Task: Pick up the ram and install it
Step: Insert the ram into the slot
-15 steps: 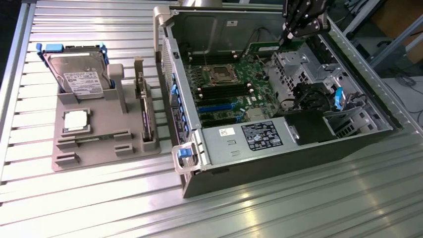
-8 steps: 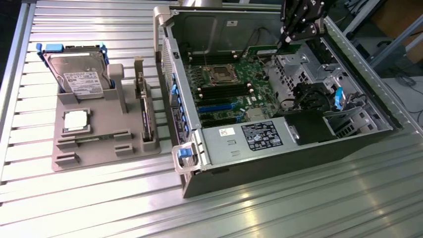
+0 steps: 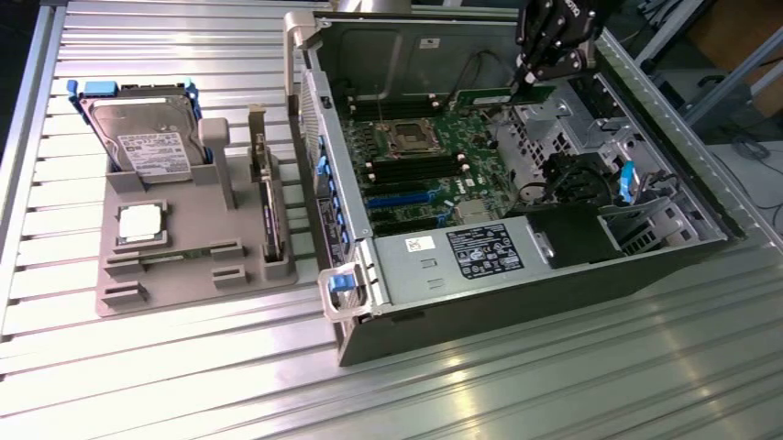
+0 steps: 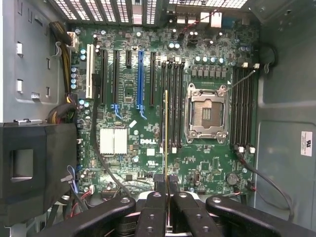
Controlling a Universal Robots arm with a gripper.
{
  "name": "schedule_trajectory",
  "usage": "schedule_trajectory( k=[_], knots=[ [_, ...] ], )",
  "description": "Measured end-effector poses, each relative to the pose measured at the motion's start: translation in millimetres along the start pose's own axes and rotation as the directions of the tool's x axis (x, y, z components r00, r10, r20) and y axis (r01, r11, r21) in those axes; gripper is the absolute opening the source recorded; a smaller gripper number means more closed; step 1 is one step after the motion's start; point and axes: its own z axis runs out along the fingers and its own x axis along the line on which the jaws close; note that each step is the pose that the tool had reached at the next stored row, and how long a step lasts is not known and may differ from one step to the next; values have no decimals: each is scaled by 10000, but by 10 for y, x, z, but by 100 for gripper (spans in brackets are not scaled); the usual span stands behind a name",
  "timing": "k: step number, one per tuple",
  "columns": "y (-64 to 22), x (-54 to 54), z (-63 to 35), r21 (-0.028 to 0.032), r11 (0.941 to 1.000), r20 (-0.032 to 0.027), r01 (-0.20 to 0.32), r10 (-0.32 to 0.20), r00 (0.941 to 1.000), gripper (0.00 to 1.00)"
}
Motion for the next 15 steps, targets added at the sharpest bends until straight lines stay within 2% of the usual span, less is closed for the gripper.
schedule_trajectory(
  k=[15],
  knots=[
    [-3, 6, 94, 1, 10000, 43, 2, -2, 10000, 12]
  ],
)
